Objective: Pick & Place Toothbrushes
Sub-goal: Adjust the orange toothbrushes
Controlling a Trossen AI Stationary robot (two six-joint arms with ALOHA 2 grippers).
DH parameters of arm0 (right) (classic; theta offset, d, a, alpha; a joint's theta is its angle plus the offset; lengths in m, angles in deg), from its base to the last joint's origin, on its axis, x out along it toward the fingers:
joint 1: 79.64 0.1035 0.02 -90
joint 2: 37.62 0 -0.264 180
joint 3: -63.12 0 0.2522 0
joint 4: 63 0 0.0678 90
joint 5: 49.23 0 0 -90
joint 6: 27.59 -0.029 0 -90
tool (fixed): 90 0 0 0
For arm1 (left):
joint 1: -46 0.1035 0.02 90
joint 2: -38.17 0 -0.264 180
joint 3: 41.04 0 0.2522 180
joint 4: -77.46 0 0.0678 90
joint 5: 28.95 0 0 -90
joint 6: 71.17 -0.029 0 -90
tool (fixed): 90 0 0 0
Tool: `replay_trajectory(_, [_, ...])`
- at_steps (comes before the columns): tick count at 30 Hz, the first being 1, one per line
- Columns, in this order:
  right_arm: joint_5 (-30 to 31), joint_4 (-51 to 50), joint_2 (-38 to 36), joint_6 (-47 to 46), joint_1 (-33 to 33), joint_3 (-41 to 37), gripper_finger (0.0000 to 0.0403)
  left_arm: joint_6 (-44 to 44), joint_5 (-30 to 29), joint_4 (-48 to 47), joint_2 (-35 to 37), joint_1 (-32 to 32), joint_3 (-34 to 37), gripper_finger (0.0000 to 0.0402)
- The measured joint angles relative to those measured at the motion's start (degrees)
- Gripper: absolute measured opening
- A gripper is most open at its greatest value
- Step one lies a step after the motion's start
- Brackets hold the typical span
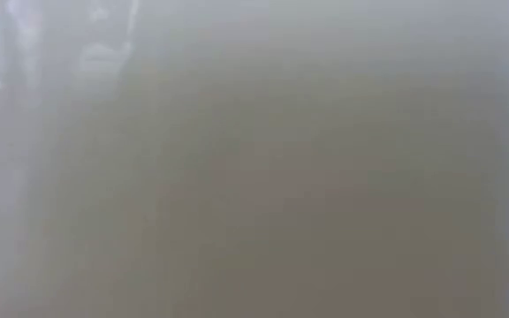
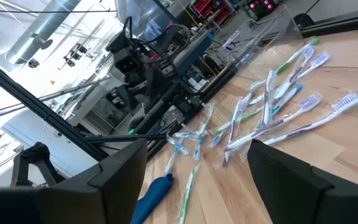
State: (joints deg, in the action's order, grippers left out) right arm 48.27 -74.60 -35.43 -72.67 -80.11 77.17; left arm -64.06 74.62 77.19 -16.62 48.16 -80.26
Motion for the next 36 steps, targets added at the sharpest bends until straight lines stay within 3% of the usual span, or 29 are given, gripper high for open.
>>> replay_trajectory(5, [-0.01, -0.01, -0.02, 0.01, 0.01, 0.00, 0.0272, -9.98, -5.28, 4.39, -1.57, -1.16, 0.01, 0.0197])
replay_trajectory(22, [-0.01, 0.00, -0.02, -0.26, 0.02, 0.00, 0.0272, -6.70, -5.43, 14.16, -1.52, -4.09, 0.01, 0.0198])
replay_trajectory(33, [0.19, 1.63, 0.00, -11.46, -0.04, 0.00, 0.0272, -8.35, -3.58, 31.06, -1.28, -4.07, -1.58, 0.0198])
replay_trajectory(36, [5.11, 5.55, -0.01, -14.23, -0.65, 0.00, 0.0272, -8.59, -3.59, 31.62, -0.71, -3.95, -4.46, 0.0198])
